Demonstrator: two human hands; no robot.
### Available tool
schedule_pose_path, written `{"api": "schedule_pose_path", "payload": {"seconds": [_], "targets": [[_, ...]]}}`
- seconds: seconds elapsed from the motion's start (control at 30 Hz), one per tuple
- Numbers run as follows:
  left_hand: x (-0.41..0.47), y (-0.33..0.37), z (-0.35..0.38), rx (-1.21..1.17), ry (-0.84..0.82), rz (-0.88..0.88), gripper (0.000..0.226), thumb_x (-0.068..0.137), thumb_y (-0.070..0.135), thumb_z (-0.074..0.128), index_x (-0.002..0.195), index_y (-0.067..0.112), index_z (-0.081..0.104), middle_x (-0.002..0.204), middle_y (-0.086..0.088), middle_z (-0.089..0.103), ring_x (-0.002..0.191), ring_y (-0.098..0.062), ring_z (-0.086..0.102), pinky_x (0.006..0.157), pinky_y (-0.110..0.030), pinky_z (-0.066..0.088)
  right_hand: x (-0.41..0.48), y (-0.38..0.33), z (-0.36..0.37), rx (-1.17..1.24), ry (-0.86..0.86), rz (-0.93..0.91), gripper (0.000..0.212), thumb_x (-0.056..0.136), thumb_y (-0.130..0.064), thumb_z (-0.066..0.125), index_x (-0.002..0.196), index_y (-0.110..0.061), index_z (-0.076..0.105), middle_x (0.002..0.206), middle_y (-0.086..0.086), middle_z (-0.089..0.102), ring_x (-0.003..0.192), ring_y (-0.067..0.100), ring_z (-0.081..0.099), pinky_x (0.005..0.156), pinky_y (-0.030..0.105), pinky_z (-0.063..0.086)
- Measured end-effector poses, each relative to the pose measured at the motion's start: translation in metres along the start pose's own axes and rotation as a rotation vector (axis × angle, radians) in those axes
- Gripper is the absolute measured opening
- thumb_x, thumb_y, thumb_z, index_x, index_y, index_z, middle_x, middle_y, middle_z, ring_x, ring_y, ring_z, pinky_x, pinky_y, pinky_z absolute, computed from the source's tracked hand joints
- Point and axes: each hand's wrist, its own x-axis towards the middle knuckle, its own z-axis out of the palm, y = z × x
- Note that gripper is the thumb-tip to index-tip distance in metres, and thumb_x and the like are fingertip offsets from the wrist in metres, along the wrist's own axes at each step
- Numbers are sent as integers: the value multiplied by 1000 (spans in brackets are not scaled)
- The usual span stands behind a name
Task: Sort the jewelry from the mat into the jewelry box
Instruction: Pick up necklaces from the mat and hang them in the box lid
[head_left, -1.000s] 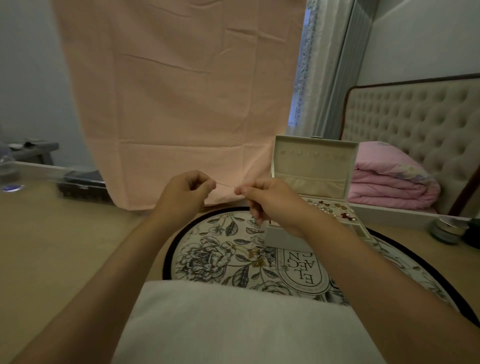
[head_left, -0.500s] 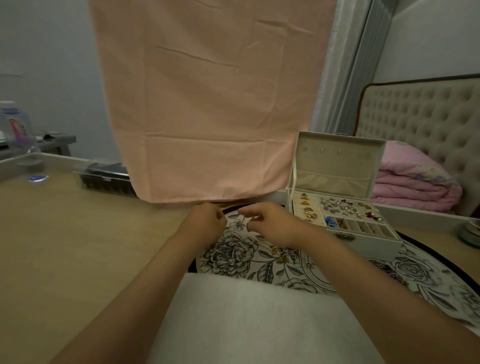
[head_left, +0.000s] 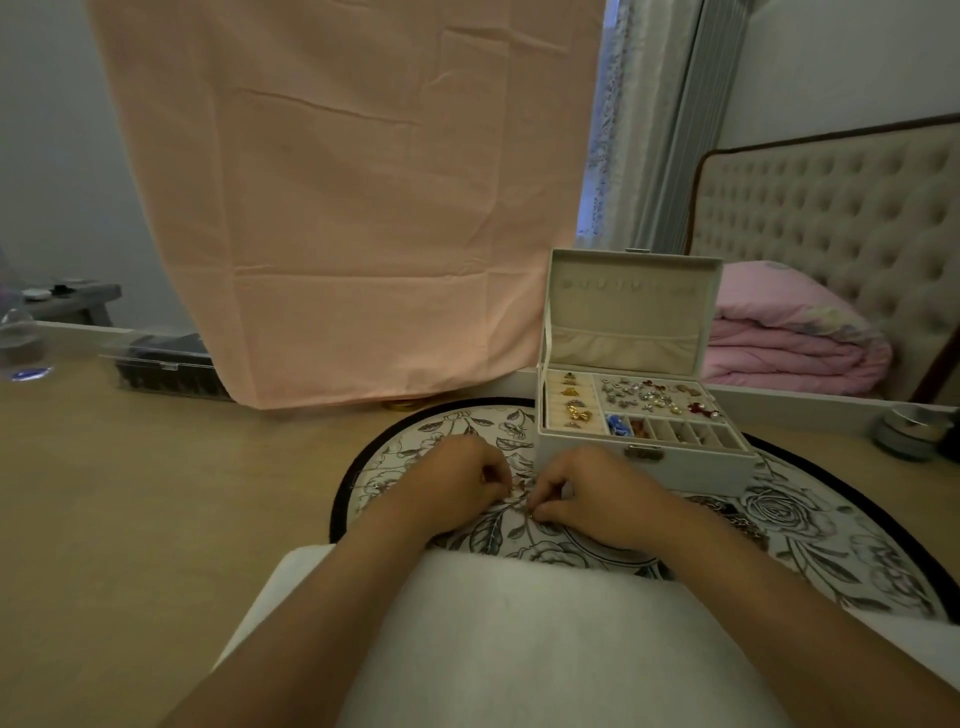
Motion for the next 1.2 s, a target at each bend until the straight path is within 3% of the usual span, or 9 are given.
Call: {"api": "schedule_pose_path", "payload": {"seconds": [0.13,0.27,0.4,0.63,0.77,0.9,0.97,1.1,1.2], "targets": [[-1,-5,2,45,35,-7,7,91,26,68,96,25,73,95,10,62,86,-5,56,76,-20,47,-5,14,-2,20,9,24,12,87,-28,76,99,-29,77,97,-13,70,87,1,64,80,20,53],[-1,-6,1,98,55,-30,10,95,27,60,98,25,69,98,9,63,89,-9,58,78,-24,50,-8,25,-12,83,-44,72,29,82,-32,81,109,-31,73,93,-12,69,85,2,64,76,17,52],[4,2,8,81,104,13,19,96,37,59,110,30,70,98,9,61,90,-8,55,79,-28,48,-8,30,-18,24,-34,87,17,83,-34,80,98,-28,78,92,-15,71,85,-1,64,78,16,51],[10,0,12,148,78,-26,13,93,36,65,94,24,71,96,10,62,89,-8,56,78,-25,47,-10,33,-19,2,-17,97,7,85,-32,78,89,-26,77,84,-15,70,81,1,64,68,12,46],[10,-1,11,-259,210,-173,12,101,26,51,94,21,60,93,9,69,82,-6,63,73,-26,50,-11,37,-22,-57,-22,122,6,88,-28,75,90,-22,75,85,-13,68,79,1,62,66,13,46],[11,5,-1,-1009,319,-374,21,106,19,40,106,6,57,91,-3,76,86,-17,74,81,-33,58,-12,40,-26,-115,-37,138,4,89,-24,72,91,-21,75,86,-11,68,79,2,62,65,12,45],[7,7,-7,-1248,308,-430,23,107,18,36,103,5,54,85,-8,71,81,-23,73,79,-34,58,-13,40,-27,-128,-52,153,4,89,-20,70,91,-21,74,87,-10,69,81,3,62,67,13,47],[6,0,-8,-1068,346,-459,20,106,21,36,95,11,51,70,-2,50,59,-15,48,62,-31,43,-15,37,-30,-194,-108,195,13,88,-15,67,87,-28,69,85,-13,62,80,3,58,66,16,45],[8,-6,-4,-731,388,-386,18,104,28,41,97,16,54,74,1,55,60,-15,46,61,-35,41,-18,33,-33,-295,-130,223,16,85,-18,70,87,-33,66,87,-16,57,81,4,54,66,18,45]]}}
